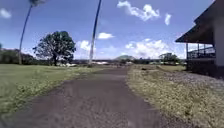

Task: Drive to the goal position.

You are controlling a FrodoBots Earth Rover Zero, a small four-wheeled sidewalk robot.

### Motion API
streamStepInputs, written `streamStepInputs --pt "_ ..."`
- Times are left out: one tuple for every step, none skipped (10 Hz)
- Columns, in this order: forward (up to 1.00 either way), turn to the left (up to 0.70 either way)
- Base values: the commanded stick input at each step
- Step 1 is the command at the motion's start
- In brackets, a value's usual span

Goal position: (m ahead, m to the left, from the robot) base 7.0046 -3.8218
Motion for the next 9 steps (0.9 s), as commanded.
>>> streamStepInputs --pt "1.00 0.04" --pt "1.00 0.09" --pt "1.00 0.38" --pt "1.00 0.40" --pt "1.00 0.17" --pt "1.00 0.02" --pt "1.00 0.00" --pt "1.00 0.00" --pt "1.00 0.00"
